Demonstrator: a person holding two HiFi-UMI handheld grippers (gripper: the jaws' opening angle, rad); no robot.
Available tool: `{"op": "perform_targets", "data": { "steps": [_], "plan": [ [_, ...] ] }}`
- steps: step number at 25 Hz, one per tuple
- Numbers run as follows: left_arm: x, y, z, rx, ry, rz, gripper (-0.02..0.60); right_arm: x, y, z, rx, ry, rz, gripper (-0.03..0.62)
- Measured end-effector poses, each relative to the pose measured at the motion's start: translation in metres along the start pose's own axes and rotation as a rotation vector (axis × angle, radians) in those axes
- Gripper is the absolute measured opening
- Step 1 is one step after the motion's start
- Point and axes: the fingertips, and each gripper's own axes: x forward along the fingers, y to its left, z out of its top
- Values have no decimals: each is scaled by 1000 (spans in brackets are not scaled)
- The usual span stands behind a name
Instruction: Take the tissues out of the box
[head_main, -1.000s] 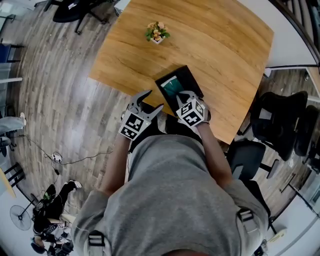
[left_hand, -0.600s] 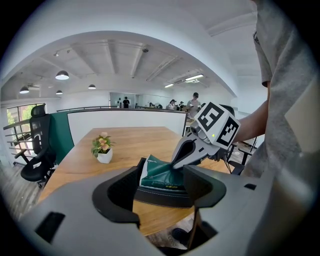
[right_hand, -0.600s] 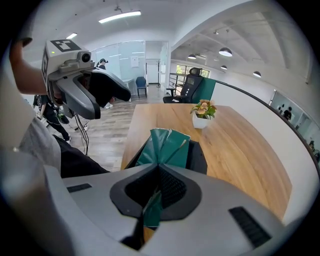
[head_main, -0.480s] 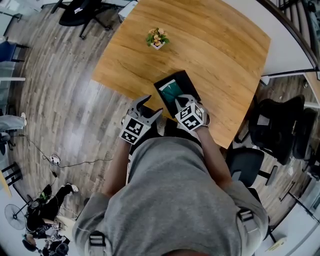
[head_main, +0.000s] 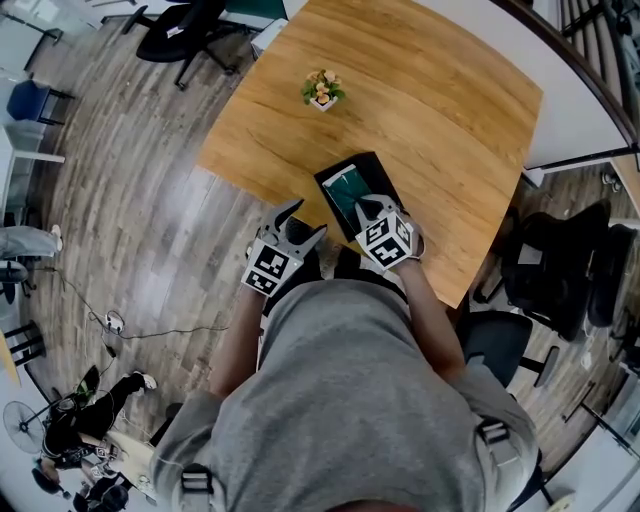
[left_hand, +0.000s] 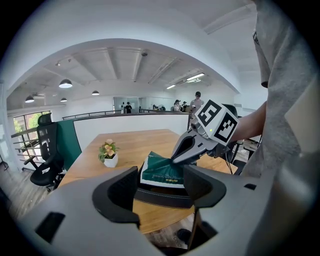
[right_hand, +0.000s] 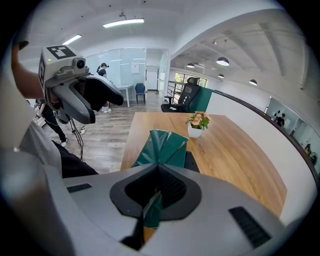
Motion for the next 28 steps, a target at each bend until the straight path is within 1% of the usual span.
{"op": "perform_targets", "data": {
  "steps": [6,10,18,21,23,26,28],
  "plan": [
    [-11,-1,1,-14,-8,40,301,-14,-5,9,-12,-53,-26,9],
    [-15,-4,3,-14,-22,54,301,-22,-14,15,28,-102,-45,9],
    [-32,3,27,-13,-94,109,301,-41,-34,25,29,-161,-77,9],
    [-42,10,40,-42,-132,133,301,-48,-38,33,18,-185,-88,9],
    [-47,15,46,-44,-141,151,301,-52,-41,36,9,-192,-97,9],
    [-51,19,45,-26,-138,171,301,-56,-45,39,-1,-207,-106,9],
    [-53,20,46,-32,-140,179,301,-57,-46,40,-7,-216,-106,9]
  ]
}}
